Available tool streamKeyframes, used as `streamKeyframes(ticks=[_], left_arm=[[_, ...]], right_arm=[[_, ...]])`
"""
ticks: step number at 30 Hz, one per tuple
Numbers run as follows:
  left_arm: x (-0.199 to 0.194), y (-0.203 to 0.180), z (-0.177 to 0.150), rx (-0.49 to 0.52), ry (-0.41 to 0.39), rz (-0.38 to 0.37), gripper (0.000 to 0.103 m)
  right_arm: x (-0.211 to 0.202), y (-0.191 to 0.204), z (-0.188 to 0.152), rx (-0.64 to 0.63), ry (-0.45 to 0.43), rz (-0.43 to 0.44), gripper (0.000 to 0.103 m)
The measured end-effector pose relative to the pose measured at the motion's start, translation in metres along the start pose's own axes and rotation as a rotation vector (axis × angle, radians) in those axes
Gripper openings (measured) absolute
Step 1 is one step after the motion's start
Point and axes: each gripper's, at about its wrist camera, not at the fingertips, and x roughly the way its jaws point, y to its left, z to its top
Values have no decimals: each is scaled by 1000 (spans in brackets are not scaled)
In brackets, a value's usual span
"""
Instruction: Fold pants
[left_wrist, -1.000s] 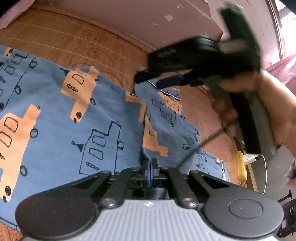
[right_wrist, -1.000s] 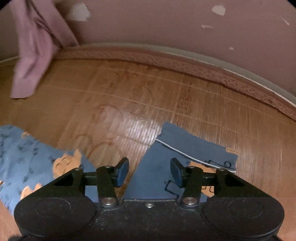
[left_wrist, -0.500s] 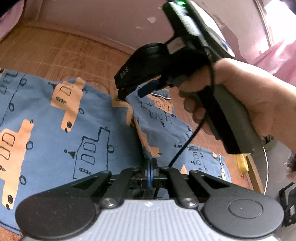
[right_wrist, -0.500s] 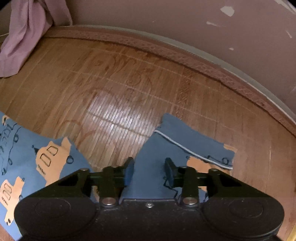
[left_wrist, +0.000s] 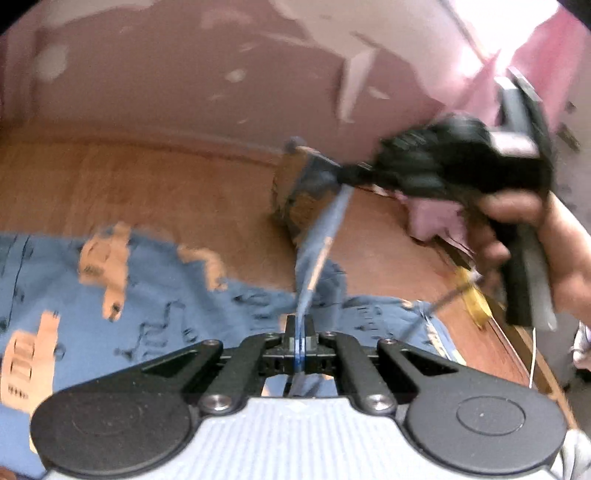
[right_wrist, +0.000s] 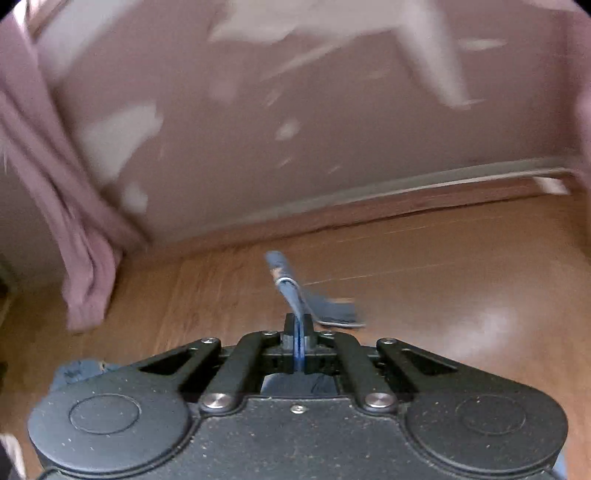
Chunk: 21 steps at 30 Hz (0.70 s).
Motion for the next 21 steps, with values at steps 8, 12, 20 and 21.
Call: streamKeyframes(ticks=[8, 12, 20, 21], left_arm=[[4, -71, -35, 395, 71, -15, 0], [20, -88, -62, 506, 154, 3, 0], [34, -81, -63, 454, 253, -6, 1], [36, -80, -65, 455, 260, -3, 1]], right_arm=[[-103, -78, -132, 315, -121, -117, 0], [-91, -95, -183, 418, -87, -163, 0], [-88, -91, -197, 265, -30, -259, 26], [-90, -93, -196, 244, -28, -268, 28]])
